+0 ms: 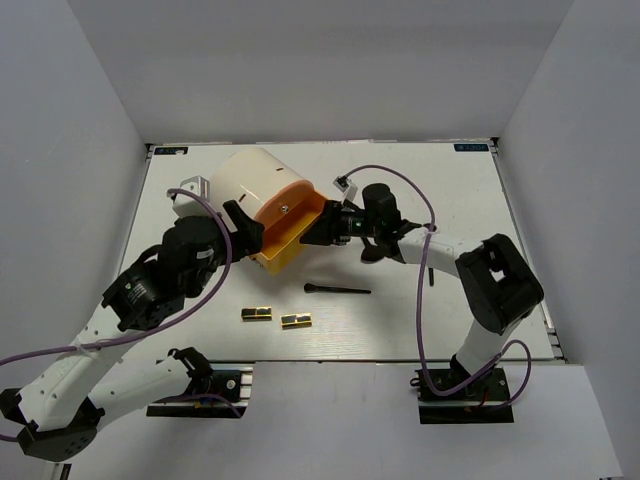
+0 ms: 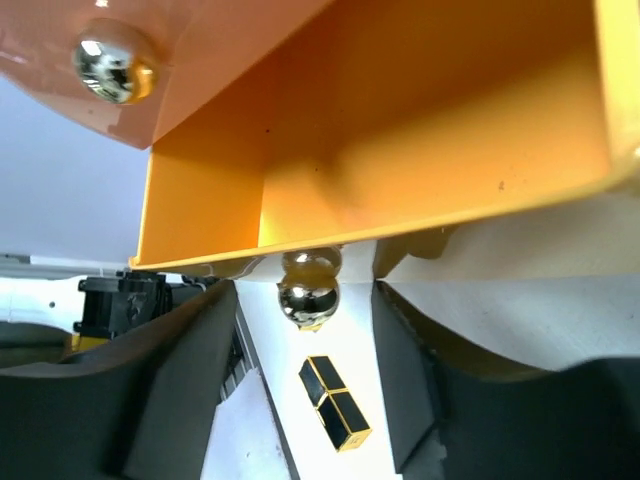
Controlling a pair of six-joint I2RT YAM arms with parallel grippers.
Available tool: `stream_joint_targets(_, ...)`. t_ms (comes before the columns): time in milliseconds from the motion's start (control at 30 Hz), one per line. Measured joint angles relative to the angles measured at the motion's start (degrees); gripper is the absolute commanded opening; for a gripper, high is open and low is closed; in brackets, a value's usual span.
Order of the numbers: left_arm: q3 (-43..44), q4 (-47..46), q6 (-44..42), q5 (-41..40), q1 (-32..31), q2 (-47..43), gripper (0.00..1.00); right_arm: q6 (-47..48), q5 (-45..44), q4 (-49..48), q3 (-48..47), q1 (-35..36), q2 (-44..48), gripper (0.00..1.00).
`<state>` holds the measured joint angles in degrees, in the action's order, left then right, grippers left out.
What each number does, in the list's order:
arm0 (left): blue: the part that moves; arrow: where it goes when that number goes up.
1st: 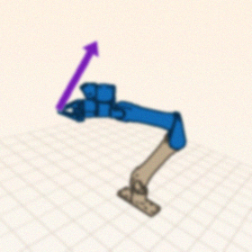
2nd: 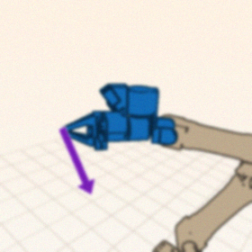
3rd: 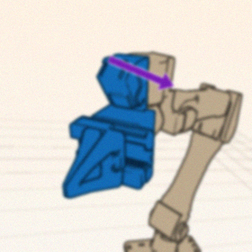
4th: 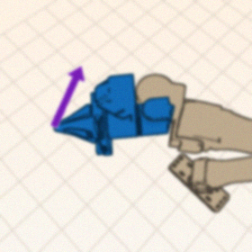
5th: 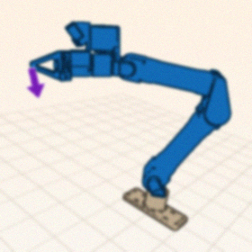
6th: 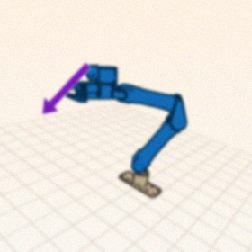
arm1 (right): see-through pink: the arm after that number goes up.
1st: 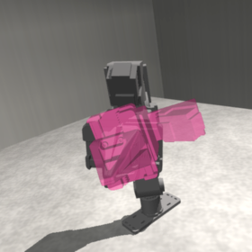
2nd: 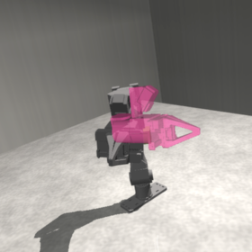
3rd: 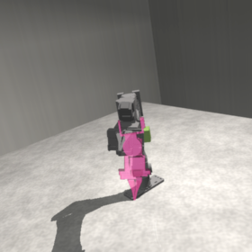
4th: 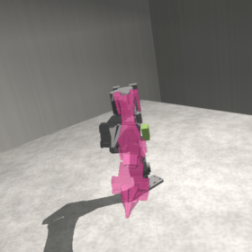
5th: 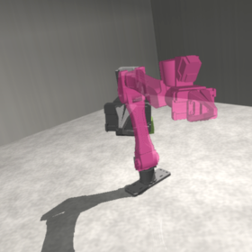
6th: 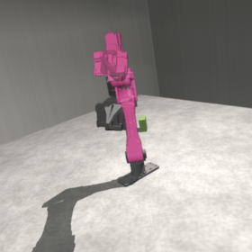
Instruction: Organize the makeup
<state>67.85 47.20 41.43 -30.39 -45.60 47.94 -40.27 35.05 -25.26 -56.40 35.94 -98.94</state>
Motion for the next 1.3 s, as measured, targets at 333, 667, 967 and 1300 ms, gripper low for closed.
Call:
stream_joint_targets(333,-0.85,-1.99,-0.04,0.98,-0.02,-0.68,0.93,3.1,3.93,-1.05,1.62,-1.18,4.61,0.63)
stream_joint_targets(667,-8.5,-6.84,0.46,1.07,-0.02,-10.62,0.98,38.18,6.4,16.63,8.57,-2.21,18.73,0.15)
stream_joint_targets(967,-7.89,-5.75,2.21,0.68,-0.02,-12.26,0.98,68.5,2.36,34.12,9.09,-2.1,12.15,0.53)
stream_joint_targets(1300,-7.89,-5.27,3.17,1.73,-0.02,-11.32,0.98,78.75,-3.93,38.91,4.96,-1.11,4.24,0.58)
